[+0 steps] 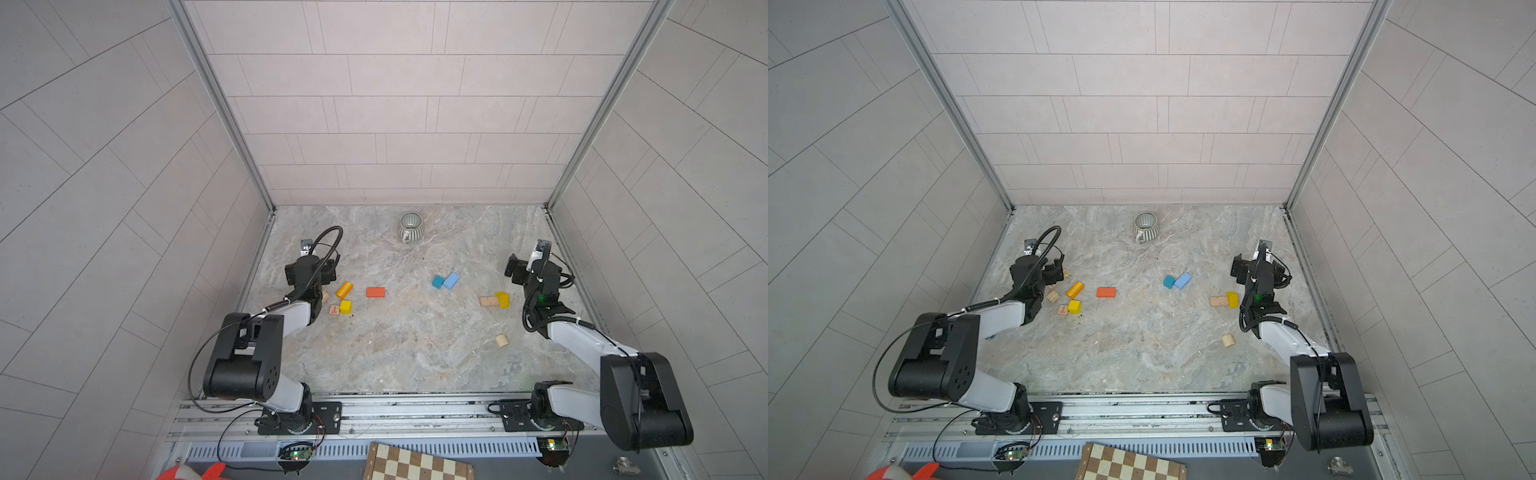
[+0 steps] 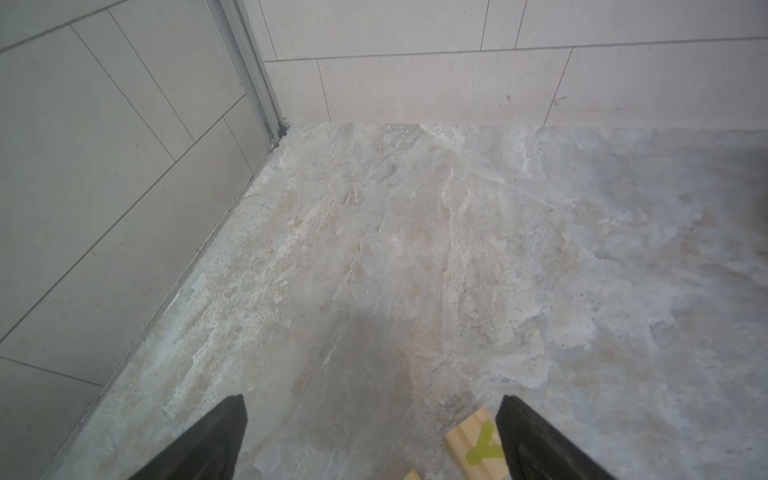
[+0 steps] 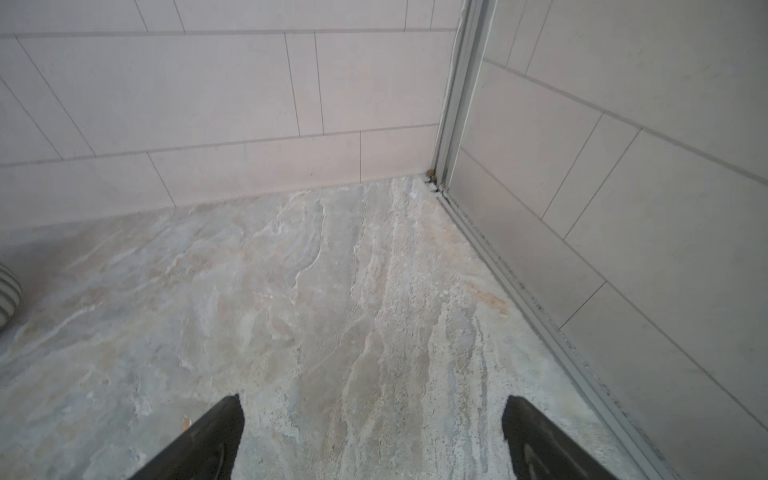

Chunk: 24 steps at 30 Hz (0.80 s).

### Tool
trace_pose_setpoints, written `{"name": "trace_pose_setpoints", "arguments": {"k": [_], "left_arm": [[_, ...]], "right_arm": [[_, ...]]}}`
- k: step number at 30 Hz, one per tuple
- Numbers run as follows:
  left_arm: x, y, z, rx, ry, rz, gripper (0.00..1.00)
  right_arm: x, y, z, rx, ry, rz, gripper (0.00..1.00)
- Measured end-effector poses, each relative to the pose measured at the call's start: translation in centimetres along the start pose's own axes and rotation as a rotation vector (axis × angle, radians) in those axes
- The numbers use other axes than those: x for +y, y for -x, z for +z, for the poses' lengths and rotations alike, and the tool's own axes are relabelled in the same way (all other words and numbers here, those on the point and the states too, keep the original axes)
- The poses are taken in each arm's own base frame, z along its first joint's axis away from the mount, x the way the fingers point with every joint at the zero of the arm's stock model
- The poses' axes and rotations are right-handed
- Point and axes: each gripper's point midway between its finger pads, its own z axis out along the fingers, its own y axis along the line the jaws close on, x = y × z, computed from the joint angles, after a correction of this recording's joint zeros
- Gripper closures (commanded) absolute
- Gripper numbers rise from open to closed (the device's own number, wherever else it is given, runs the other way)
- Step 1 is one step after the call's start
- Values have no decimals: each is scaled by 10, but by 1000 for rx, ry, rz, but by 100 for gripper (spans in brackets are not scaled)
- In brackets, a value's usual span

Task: Build the wood block tower
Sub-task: 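Lower the right gripper over the teal cube while the left arm reaches forward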

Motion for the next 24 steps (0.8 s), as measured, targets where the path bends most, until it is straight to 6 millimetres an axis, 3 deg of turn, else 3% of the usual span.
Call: {"name": "trace_pose_setpoints", "arguments": {"k": [7, 10, 15, 19, 24], "left_arm": [[-8, 43, -42, 21, -7, -11, 0], [-38, 59, -66, 44, -69, 43, 0], [-98, 82, -102, 106, -198, 124, 0], [-110, 74, -118, 178, -229, 122, 0], [-114, 45, -131, 294, -246, 101, 0]], "right_arm": [[24, -20, -29, 132, 53, -71, 1], [39, -22, -40, 172, 98, -110, 2], [64, -7, -55, 224, 173, -159, 12], [88, -8, -64, 302, 249, -213, 17], [120, -39, -72, 461, 336, -323, 19]]}}
